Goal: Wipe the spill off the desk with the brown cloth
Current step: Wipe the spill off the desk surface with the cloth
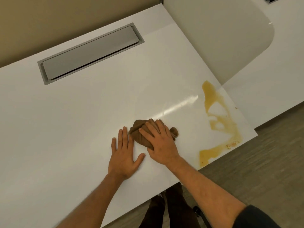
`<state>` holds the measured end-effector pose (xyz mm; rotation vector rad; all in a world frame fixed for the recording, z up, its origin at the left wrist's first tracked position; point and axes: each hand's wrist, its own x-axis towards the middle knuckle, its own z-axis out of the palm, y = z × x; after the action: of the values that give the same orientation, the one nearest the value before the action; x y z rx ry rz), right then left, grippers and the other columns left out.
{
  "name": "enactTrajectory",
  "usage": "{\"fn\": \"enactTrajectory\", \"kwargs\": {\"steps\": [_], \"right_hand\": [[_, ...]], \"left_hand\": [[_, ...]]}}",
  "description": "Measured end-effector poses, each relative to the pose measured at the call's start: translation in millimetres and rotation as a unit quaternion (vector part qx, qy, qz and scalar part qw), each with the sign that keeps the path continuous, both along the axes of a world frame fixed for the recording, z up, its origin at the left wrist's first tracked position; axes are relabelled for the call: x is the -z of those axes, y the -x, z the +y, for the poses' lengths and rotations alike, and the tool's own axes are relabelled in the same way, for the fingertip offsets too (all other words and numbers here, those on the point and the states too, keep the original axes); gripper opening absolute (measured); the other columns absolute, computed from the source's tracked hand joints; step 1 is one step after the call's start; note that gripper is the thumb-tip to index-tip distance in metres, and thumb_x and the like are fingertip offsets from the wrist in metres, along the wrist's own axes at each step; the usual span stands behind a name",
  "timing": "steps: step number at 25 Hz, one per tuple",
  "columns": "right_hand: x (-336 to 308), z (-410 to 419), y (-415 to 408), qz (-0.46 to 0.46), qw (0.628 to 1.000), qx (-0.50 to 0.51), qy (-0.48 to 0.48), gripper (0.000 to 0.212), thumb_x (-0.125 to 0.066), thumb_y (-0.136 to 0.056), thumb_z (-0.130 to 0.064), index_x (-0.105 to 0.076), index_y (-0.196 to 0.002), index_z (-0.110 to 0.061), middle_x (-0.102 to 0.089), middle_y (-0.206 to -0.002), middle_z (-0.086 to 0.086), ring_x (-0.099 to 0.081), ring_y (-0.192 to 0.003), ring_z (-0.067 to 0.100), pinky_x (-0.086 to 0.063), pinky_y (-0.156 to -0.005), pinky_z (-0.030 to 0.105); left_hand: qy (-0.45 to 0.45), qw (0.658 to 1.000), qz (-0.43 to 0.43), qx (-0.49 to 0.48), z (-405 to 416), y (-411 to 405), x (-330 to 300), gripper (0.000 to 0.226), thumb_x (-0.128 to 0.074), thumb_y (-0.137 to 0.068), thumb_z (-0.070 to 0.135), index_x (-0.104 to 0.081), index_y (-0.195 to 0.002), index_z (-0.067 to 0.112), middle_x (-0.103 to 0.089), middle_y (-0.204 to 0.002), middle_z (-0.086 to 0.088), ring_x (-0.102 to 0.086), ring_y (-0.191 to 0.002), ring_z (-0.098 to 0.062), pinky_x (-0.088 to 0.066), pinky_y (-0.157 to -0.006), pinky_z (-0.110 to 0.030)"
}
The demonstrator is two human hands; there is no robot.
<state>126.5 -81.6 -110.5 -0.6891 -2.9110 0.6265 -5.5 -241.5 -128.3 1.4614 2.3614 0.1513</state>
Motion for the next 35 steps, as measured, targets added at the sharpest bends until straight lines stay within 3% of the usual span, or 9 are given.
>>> {"fn": "enactTrajectory", "kwargs": {"steps": [7, 12, 15, 18, 20, 22, 25, 28, 35], "right_hand": [[-19.5, -28.6, -84.5, 0.057, 0.989, 0.071, 0.119, 0.047, -0.054, -0.089, -0.014, -0.062, -0.136, -0.016, -0.058, -0.142, 0.006, -0.044, -0.141, 0.031, -0.03, -0.119, 0.055], [-47.4, -39.0, -116.3, 0.14, 0.915, 0.268, 0.267, 0.061, -0.055, -0.082, -0.01, -0.057, -0.141, -0.027, -0.048, -0.147, -0.01, -0.042, -0.138, 0.015, -0.04, -0.116, 0.044], [-57.9, -30.3, -133.4, 0.208, 0.884, 0.33, 0.257, 0.061, -0.056, -0.086, -0.008, -0.054, -0.142, -0.031, -0.045, -0.146, -0.015, -0.041, -0.139, 0.011, -0.038, -0.116, 0.034], [-53.1, -17.3, -150.9, 0.227, 0.852, 0.414, 0.226, 0.062, -0.061, -0.087, -0.006, -0.052, -0.144, -0.03, -0.044, -0.15, -0.009, -0.036, -0.142, 0.01, -0.039, -0.118, 0.044], [-44.9, -11.1, -158.9, 0.168, 0.868, 0.434, 0.174, 0.064, -0.061, -0.09, -0.013, -0.045, -0.15, -0.027, -0.036, -0.159, -0.003, -0.027, -0.149, 0.02, -0.032, -0.12, 0.055], [-31.0, -7.8, -166.3, 0.004, 0.916, 0.385, 0.111, 0.07, -0.061, -0.096, -0.028, -0.031, -0.159, -0.026, -0.016, -0.169, 0.006, -0.009, -0.155, 0.035, -0.018, -0.123, 0.063], [-15.7, -5.5, -170.5, -0.142, 0.938, 0.312, 0.052, 0.076, -0.04, -0.1, -0.059, -0.014, -0.163, -0.027, -0.001, -0.171, 0.016, 0.003, -0.156, 0.044, -0.006, -0.124, 0.065], [-11.6, 3.9, -164.4, -0.179, 0.94, 0.291, -0.012, 0.081, -0.022, -0.097, -0.069, -0.015, -0.163, -0.021, -0.011, -0.168, 0.023, -0.008, -0.155, 0.046, -0.009, -0.124, 0.064], [-7.0, 28.1, -153.4, -0.18, 0.947, 0.261, -0.047, 0.079, -0.023, -0.098, -0.067, -0.019, -0.161, -0.021, -0.021, -0.166, 0.022, -0.017, -0.154, 0.043, -0.015, -0.123, 0.062]], "left_hand": [[0.001, 1.0, 0.019, -0.004, -3.6, -2.2, 1.9, 0.094, -0.021, -0.1, 0.072, 0.009, -0.167, 0.013, 0.017, -0.176, -0.008, 0.013, -0.163, -0.027, -0.001, -0.13, -0.055], [-0.007, 1.0, 0.015, 0.005, -2.6, -6.1, -3.5, 0.091, -0.023, -0.1, 0.068, 0.007, -0.167, 0.015, 0.017, -0.175, -0.008, 0.016, -0.162, -0.027, 0.0, -0.13, -0.057], [-0.031, 0.999, -0.011, 0.037, 4.0, -12.2, -9.1, 0.087, -0.023, -0.101, 0.066, 0.005, -0.168, 0.019, 0.017, -0.176, -0.004, 0.015, -0.162, -0.025, 0.008, -0.129, -0.053], [-0.045, 0.994, -0.015, 0.099, 31.2, -36.2, -12.7, 0.088, -0.025, -0.101, 0.068, 0.004, -0.168, 0.019, 0.013, -0.176, -0.004, 0.014, -0.163, -0.024, 0.016, -0.128, -0.047], [-0.037, 0.991, -0.025, 0.124, 52.2, -52.1, -13.4, 0.088, -0.025, -0.101, 0.068, 0.004, -0.168, 0.018, 0.015, -0.176, -0.003, 0.016, -0.162, -0.022, 0.017, -0.128, -0.049], [0.0, 0.991, -0.017, 0.13, 64.7, -62.1, -9.3, 0.09, -0.02, -0.101, 0.07, 0.01, -0.167, 0.017, 0.021, -0.175, -0.003, 0.02, -0.161, -0.022, 0.013, -0.128, -0.054], [0.026, 0.991, 0.016, 0.133, 64.6, -65.4, 0.4, 0.091, -0.018, -0.101, 0.071, 0.014, -0.166, 0.016, 0.024, -0.174, -0.004, 0.019, -0.161, -0.024, 0.01, -0.129, -0.056], [0.033, 0.99, 0.01, 0.135, 66.0, -64.4, 1.0, 0.09, -0.013, -0.101, 0.073, 0.017, -0.165, 0.018, 0.024, -0.174, -0.002, 0.02, -0.161, -0.023, 0.015, -0.128, -0.053], [0.029, 0.991, -0.004, 0.13, 67.8, -63.5, -4.5, 0.08, -0.006, -0.103, 0.063, 0.011, -0.166, 0.017, 0.021, -0.174, -0.003, 0.018, -0.162, -0.024, 0.009, -0.13, -0.054]]}}
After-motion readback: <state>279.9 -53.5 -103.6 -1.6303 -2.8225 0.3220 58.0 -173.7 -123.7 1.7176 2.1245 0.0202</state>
